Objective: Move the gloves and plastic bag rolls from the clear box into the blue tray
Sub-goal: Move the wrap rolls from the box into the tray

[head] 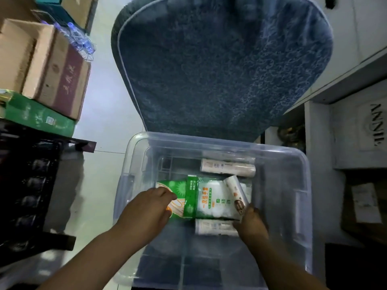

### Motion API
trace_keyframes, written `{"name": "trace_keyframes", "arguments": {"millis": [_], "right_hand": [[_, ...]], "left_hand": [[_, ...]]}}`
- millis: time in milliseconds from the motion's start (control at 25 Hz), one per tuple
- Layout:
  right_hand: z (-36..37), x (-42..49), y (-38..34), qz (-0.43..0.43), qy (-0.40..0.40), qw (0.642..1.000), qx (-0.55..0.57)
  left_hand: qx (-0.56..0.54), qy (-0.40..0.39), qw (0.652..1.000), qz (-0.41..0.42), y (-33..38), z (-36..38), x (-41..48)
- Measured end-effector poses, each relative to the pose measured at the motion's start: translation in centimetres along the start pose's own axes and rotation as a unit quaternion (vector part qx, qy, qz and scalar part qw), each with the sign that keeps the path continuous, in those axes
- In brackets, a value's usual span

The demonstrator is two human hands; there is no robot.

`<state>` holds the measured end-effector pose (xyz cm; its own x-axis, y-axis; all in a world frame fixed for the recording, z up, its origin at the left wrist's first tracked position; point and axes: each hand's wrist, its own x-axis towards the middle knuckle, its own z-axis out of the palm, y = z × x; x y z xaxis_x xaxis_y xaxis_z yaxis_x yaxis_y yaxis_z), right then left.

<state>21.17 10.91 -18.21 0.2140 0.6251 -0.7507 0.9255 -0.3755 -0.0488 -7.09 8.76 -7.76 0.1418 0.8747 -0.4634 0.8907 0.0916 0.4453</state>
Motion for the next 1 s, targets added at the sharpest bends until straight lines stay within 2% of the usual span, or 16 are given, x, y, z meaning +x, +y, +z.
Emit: {"name": "trace_keyframes", "arguments": {"millis": [40,120,200,400,480,560,640,680,760,840,1000], "right_hand": [[0.2,0.3,-0.1,-0.002,-0.016,1.0,-0.002],[0.0,0.1,-0.9,0.01,-0.105,0.991,0.086],[-0.5,-1.1,-2.1,-0.026,-0.182,0.969,0.165],[-3.5,-5.0,-4.6,-0.226,-0.284,0.919,0.152],[-4.1,-5.2,-4.7,-0.255,-0.323,0.899,0.148],[-4.1,-4.2,-3.9,-0.232,-0.351,0.888,0.187],[-3.1,-2.3,-2.6,-0.174,-0.33,0.903,0.212],[-2.4,-1.3,-1.9,-0.146,-0.291,0.927,0.185],[-0.4,0.7,-0.5,-0.133,-0.214,0.966,0.058],[1.4,1.9,0.8,-0.165,-0.181,0.967,-0.069],[3.6,3.1,1.5,-0.217,-0.13,0.943,-0.217]], "left_hand": [[0.004,-0.01,1.0,0.012,-0.1,0.2,0.5],[0.018,-0.017,0.999,0.033,0.2,0.7,1.1],[0.039,-0.027,0.998,0.046,0.9,0.8,1.4],[0.176,-0.054,0.969,0.165,2.4,0.6,1.8],[0.215,-0.089,0.957,0.174,2.3,0.3,1.9],[0.238,-0.121,0.951,0.156,2.1,0.0,2.1],[0.256,-0.112,0.951,0.134,1.7,-0.3,2.3],[0.267,-0.099,0.951,0.117,1.3,-0.5,2.5],[0.283,-0.083,0.953,0.063,0.4,-1.2,2.6],[0.29,-0.075,0.954,0.005,-0.1,-2.1,2.7],[0.277,-0.041,0.96,-0.017,-0.6,-3.1,3.3]]}}
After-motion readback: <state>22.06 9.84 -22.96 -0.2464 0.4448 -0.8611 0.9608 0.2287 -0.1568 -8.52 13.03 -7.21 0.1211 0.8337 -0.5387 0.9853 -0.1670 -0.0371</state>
